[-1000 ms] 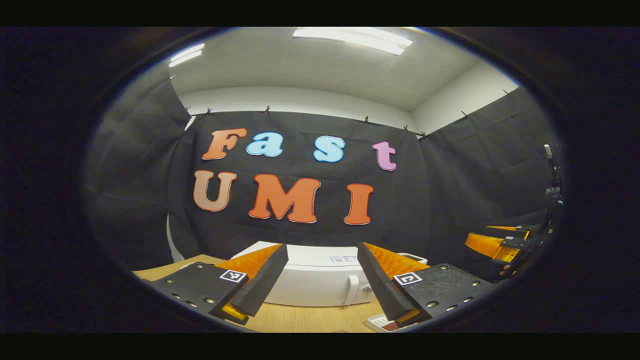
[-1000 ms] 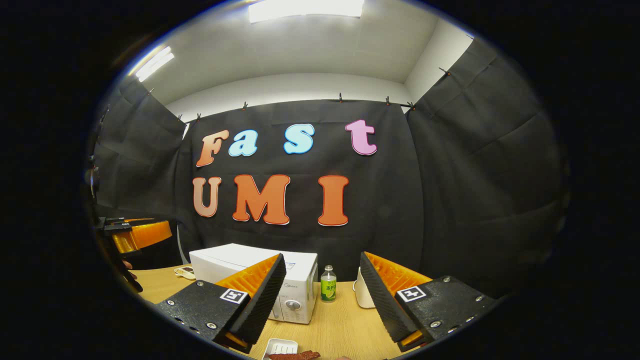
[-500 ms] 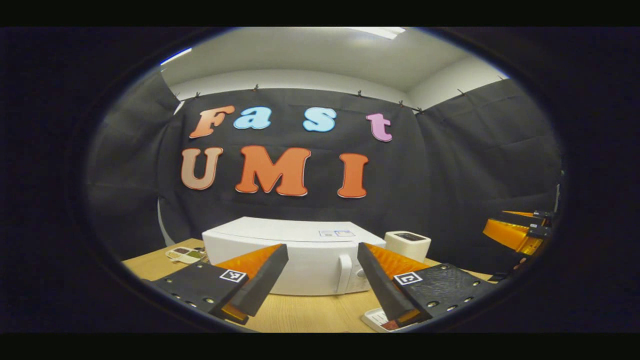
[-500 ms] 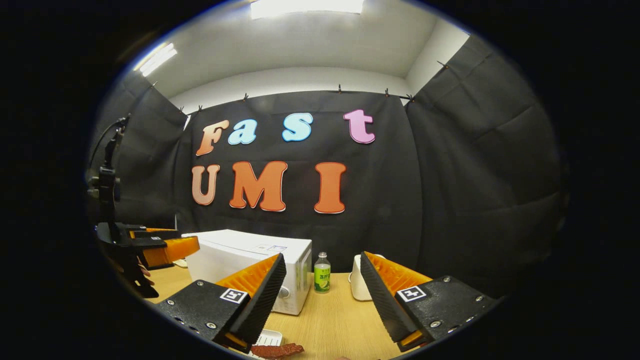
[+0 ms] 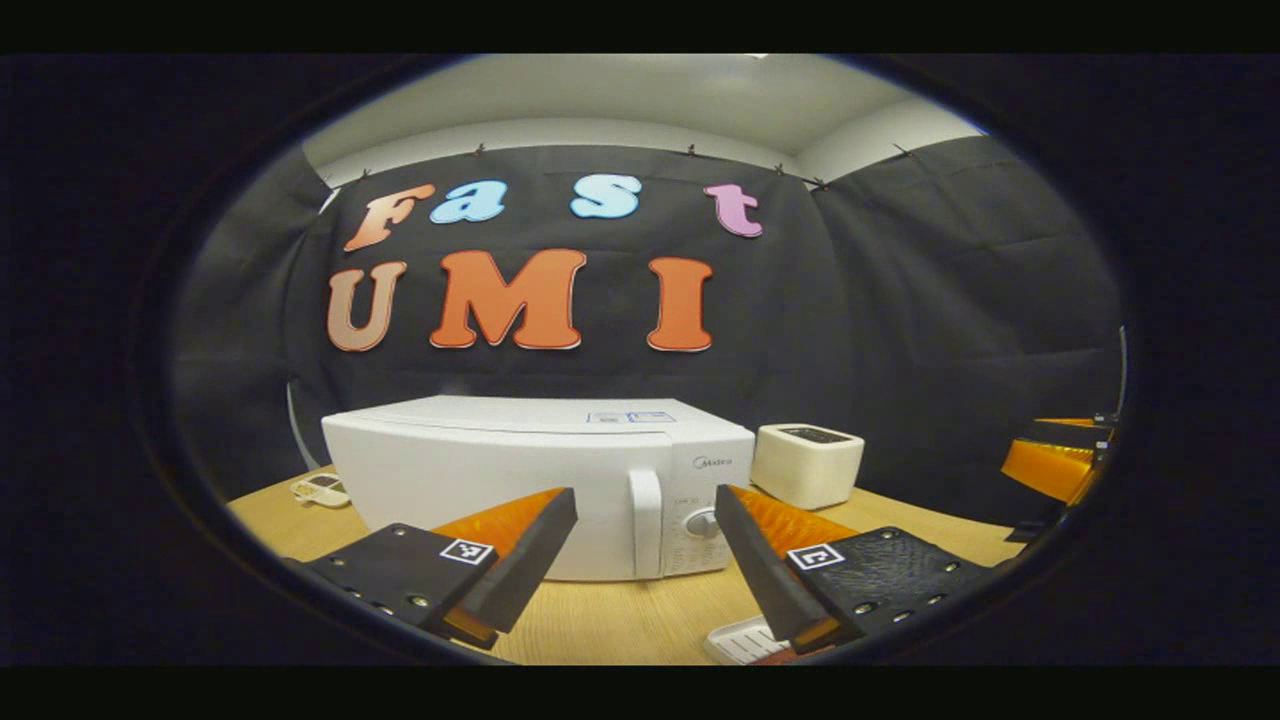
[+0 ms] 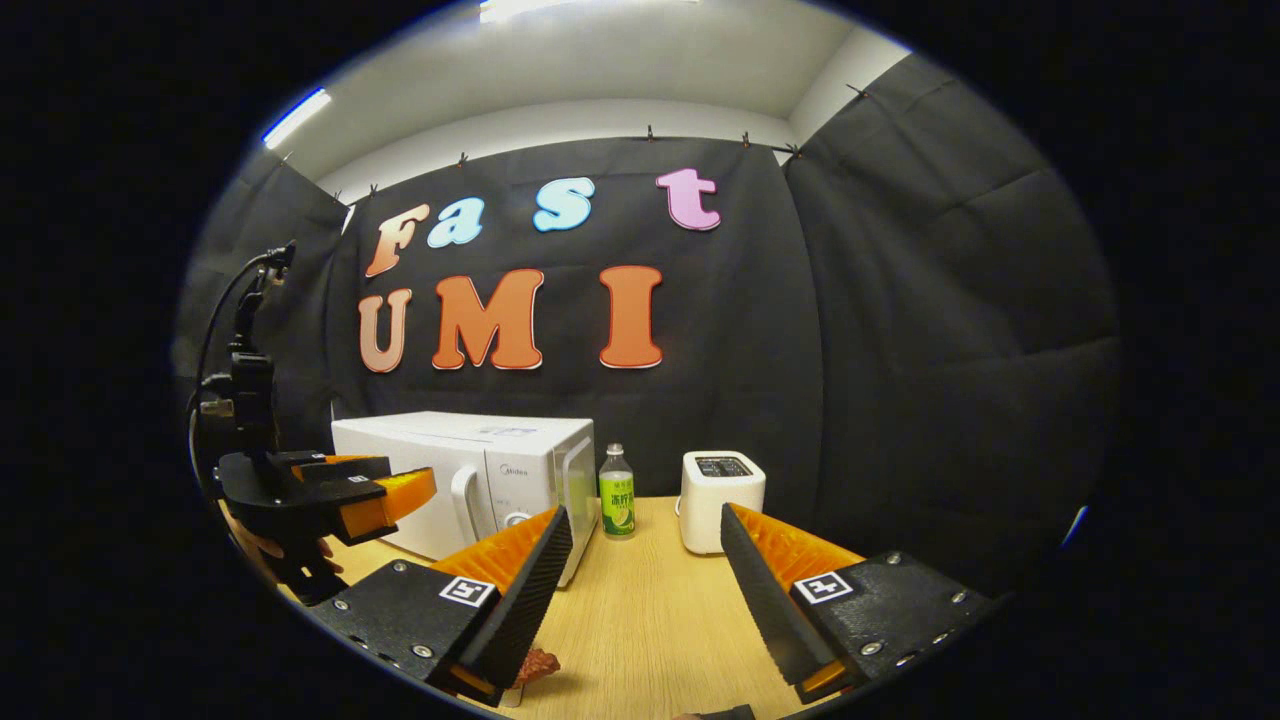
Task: Open the microwave oven with the left hand, put the food in, and close the microwave oven.
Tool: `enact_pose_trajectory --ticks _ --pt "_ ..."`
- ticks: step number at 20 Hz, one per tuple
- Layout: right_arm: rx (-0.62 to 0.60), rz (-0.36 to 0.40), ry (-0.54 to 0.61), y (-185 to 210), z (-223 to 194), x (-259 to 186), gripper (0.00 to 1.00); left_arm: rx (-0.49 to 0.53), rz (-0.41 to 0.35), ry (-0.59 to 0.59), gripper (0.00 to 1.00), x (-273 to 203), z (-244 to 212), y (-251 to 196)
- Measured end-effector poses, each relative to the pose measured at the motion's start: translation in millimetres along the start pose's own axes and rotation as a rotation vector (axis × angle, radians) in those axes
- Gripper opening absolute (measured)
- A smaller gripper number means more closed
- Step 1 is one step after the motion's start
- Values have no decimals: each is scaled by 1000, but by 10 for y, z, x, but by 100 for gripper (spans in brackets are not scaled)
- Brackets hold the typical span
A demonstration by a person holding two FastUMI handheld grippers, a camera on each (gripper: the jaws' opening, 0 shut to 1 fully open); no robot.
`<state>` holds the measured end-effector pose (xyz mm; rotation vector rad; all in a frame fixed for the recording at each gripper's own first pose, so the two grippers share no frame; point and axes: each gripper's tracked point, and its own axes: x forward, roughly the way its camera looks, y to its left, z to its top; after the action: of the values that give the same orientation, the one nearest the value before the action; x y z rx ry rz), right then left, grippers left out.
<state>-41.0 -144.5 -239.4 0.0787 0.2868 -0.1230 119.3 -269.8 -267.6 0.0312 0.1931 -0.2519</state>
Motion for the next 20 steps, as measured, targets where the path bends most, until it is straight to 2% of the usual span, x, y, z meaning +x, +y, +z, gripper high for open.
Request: enact_pose_trajectory --ticks 4,7,12,13,16,17,19,20 --pt "30 1 32 -21 -220 2 93 31 33 43 90 342 -363 16" --pt "41 -5 49 -51 -347 -2 93 28 73 64 86 557 -471 148" --pt "61 -5 80 -87 -508 7 93 -24 137 101 83 780 -714 319" --pt "61 -5 84 -86 -515 24 93 -51 132 111 80 787 -758 315" --pt "55 -6 85 -88 -534 37 93 -70 125 88 77 789 -743 270" --pt "60 -2 86 -73 -539 41 93 -74 102 90 73 804 -754 189" --pt "67 4 84 -49 -527 43 93 -70 60 92 49 834 -737 68" --pt "67 3 86 -45 -539 44 93 -65 65 92 40 867 -741 84"
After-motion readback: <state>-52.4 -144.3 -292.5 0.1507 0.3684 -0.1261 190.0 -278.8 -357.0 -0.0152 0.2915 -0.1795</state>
